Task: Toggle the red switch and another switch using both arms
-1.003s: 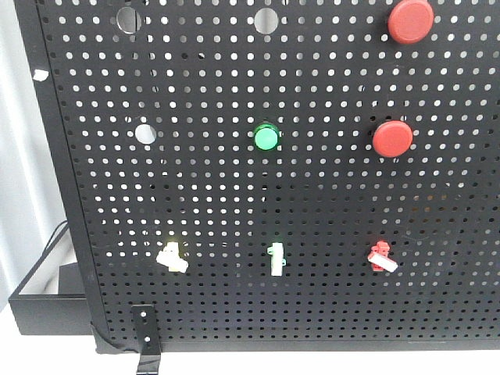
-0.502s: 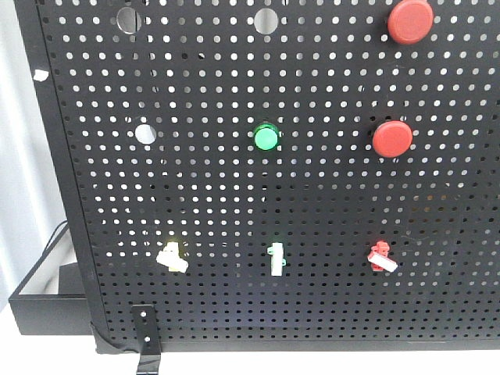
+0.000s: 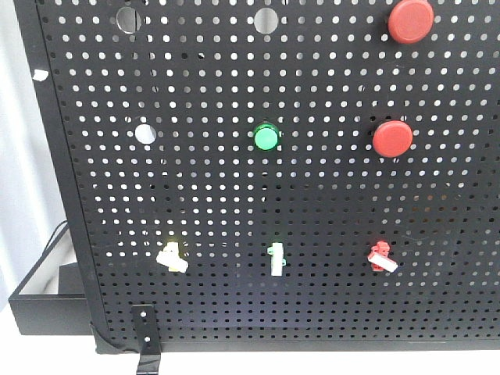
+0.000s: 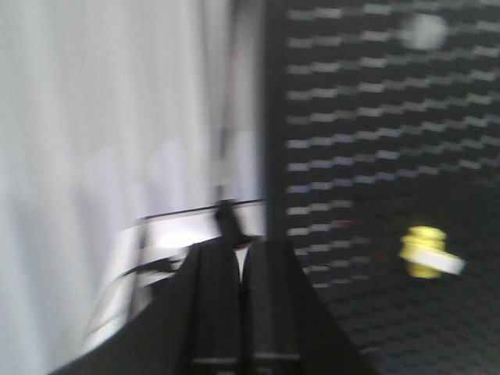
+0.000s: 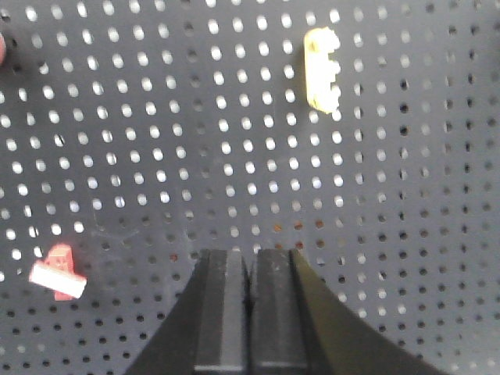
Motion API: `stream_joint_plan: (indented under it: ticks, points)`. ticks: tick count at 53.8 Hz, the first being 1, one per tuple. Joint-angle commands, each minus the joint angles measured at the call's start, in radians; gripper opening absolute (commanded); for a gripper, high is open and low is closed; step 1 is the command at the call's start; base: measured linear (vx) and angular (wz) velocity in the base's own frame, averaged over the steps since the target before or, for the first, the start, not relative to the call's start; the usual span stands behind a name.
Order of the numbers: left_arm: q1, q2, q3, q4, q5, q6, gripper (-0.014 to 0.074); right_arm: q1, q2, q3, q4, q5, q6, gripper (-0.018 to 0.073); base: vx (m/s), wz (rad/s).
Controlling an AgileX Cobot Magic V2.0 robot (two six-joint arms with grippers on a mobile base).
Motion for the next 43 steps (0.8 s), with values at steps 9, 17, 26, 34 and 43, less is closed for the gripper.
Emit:
stream_joint_plan:
  ticks: [9,17,26,34,43]
  points:
    - [-0.159,0.246,-0.038,0.126,-0.302,-0.106,0.0001,-0.005,0.014,-0.035,-0.002,-0.087,-0.003,-0.0006,0.0,0.0]
    - [-0.201,0.403,-0.111,0.124,-0.363,-0.106,0.0001,-0.005,0.014,-0.035,-0.002,-0.087,-0.003,-0.0006,0.0,0.0]
    - [-0.207,0.534,-0.245,0.123,-0.344,-0.105,0.0001,-0.005,0.014,-0.035,-0.002,-0.087,-0.003,-0.0006,0.0,0.0]
    - [-0.207,0.613,-0.319,0.123,-0.332,-0.105,0.0001,-0.005,0.014,-0.035,-0.002,-0.088,-0.003,-0.0006,0.0,0.0]
    - [-0.203,0.664,-0.338,0.092,-0.319,-0.099,0.0001,-0.005,0.014,-0.035,-0.002,-0.091,-0.003,-0.0006,0.0,0.0]
